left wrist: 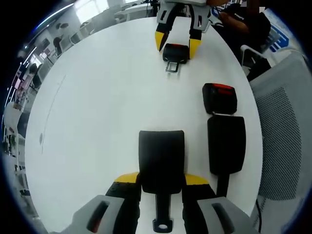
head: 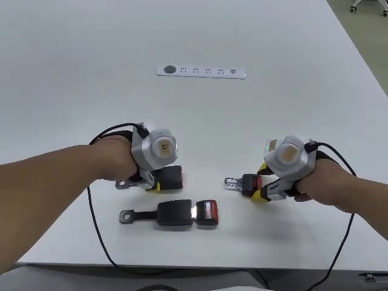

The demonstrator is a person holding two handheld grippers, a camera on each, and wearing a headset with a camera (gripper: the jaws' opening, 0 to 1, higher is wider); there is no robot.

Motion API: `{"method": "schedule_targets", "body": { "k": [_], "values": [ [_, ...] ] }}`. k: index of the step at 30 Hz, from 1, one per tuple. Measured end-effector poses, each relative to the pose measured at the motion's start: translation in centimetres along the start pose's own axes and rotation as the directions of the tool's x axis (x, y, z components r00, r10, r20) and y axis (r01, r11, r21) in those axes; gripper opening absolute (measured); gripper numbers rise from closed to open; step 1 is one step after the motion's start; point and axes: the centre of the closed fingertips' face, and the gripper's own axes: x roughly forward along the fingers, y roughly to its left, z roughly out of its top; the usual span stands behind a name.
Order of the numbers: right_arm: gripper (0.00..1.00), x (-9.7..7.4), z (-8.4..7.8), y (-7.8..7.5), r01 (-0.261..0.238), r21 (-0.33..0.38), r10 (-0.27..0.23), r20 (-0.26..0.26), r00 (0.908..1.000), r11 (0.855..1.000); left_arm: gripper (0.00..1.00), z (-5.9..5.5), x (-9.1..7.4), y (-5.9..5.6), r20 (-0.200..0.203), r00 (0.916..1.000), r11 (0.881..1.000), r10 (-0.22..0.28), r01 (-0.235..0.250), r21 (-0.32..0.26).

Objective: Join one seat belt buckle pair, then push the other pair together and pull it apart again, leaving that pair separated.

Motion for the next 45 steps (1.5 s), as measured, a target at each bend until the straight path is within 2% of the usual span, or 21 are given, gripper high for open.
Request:
{"method": "schedule_targets", "body": {
  "k": [1,2,3,5,7,10,12,15,16,18,21,23,26,27,30,31,33,37,38,40,45],
  "values": [
    [0.39,-0.1,-0.1,0.0,0.008,0.005,-0.008,0.003,1.0,1.0,0.34,0.0,-0.1,0.1,0.012,0.9999,1.0,0.004,-0.004,-0.007],
    [0.39,-0.2,-0.2,0.0,0.014,0.019,-0.014,0.005,0.9999,1.0,0.36,0.4,-0.3,0.0,0.056,0.9984,1.0,-0.001,0.001,-0.001],
    [0.4,-0.4,-0.1,0.2,0.016,0.058,-0.018,0.028,0.9994,0.998,0.36,0.5,-0.8,0.7,0.095,0.9945,0.997,0.045,-0.039,-0.066],
    [0.41,-0.7,0.1,0.3,0.015,0.121,-0.023,0.069,0.9973,0.993,0.38,0.4,-2.0,0.9,0.147,0.9871,0.989,0.063,-0.043,-0.14],
    [0.43,-1.4,-0.2,0.4,0.032,0.126,-0.042,0.076,0.9962,0.991,0.4,-0.5,-2.9,0.2,0.146,0.9873,0.989,0.062,-0.041,-0.141],
    [0.46,-1.7,-0.5,1.1,0.034,0.138,-0.047,0.091,0.9947,0.99,0.46,-0.8,-3.9,-1.0,0.167,0.9832,0.983,0.073,-0.042,-0.18],
    [0.48,-2.1,-0.3,1.8,0.04,0.151,-0.056,0.105,0.9928,0.988,0.49,-1.3,-4.2,-1.7,0.187,0.9786,0.975,0.086,-0.044,-0.219],
    [0.5,-2.7,0.0,2.6,0.044,0.175,-0.069,0.139,0.9879,0.984,0.54,-1.8,-5.5,-2.7,0.226,0.9657,0.954,0.128,-0.058,-0.294],
    [0.51,-3.0,0.1,3.0,0.045,0.177,-0.071,0.143,0.9872,0.983,0.55,-2.1,-5.7,-2.9,0.231,0.9631,0.945,0.138,-0.058,-0.323],
    [0.53,-3.3,0.1,3.3,0.053,0.179,-0.081,0.157,0.9843,0.983,0.58,-2.6,-6.4,-3.8,0.236,0.961,0.943,0.144,-0.061,-0.327],
    [0.56,-4.2,0.4,3.6,0.068,0.203,-0.105,0.176,0.9788,0.977,0.66,-3.5,-7.0,-4.6,0.246,0.9538,0.921,0.172,-0.067,-0.384],
    [0.58,-4.5,0.4,3.6,0.073,0.222,-0.116,0.19,0.9749,0.972,0.7,-4.0,-7.5,-5.1,0.253,0.9471,0.905,0.197,-0.076,-0.419],
    [0.63,-4.9,0.6,4.1,0.073,0.258,-0.129,0.205,0.9703,0.963,0.76,-4.8,-8.1,-5.6,0.265,0.9324,0.865,0.246,-0.088,-0.494],
    [0.65,-5.0,0.6,4.1,0.072,0.257,-0.127,0.206,0.9702,0.964,0.77,-4.9,-8.2,-5.7,0.265,0.9322,0.862,0.247,-0.087,-0.499],
    [0.72,-5.1,0.7,4.6,0.085,0.258,-0.141,0.206,0.9684,0.962,0.87,-6.0,-8.4,-6.2,0.256,0.9266,0.842,0.275,-0.104,-0.529],
    [0.76,-5.1,0.8,4.7,0.09,0.267,-0.149,0.21,0.9664,0.96,0.9,-6.4,-8.6,-6.4,0.254,0.9225,0.83,0.29,-0.111,-0.547],
    [0.8,-5.1,1.1,4.9,0.085,0.296,-0.155,0.223,0.9625,0.951,0.96,-6.7,-8.8,-6.7,0.256,0.9172,0.815,0.305,-0.113,-0.568],
    [0.89,-5.1,1.4,5.3,0.084,0.339,-0.174,0.245,0.9538,0.937,1.0,-8.0,-8.6,-7.5,0.242,0.9228,0.796,0.3,-0.102,-0.597],
    [0.91,-5.0,1.4,5.4,0.083,0.345,-0.176,0.249,0.9523,0.935,1.0,-8.5,-8.6,-7.7,0.231,0.9243,0.782,0.303,-0.103,-0.615],
    [0.96,-4.8,1.5,5.4,0.073,0.369,-0.179,0.26,0.949,0.926,1.0,-9.0,-8.7,-7.8,0.229,0.9203,0.769,0.317,-0.108,-0.63],
    [1.0,-4.6,1.6,5.4,0.074,0.397,-0.195,0.274,0.9417,0.915,1.0,-9.2,-8.8,-8.2,0.234,0.9136,0.753,0.333,-0.108,-0.649]
  ]
}}
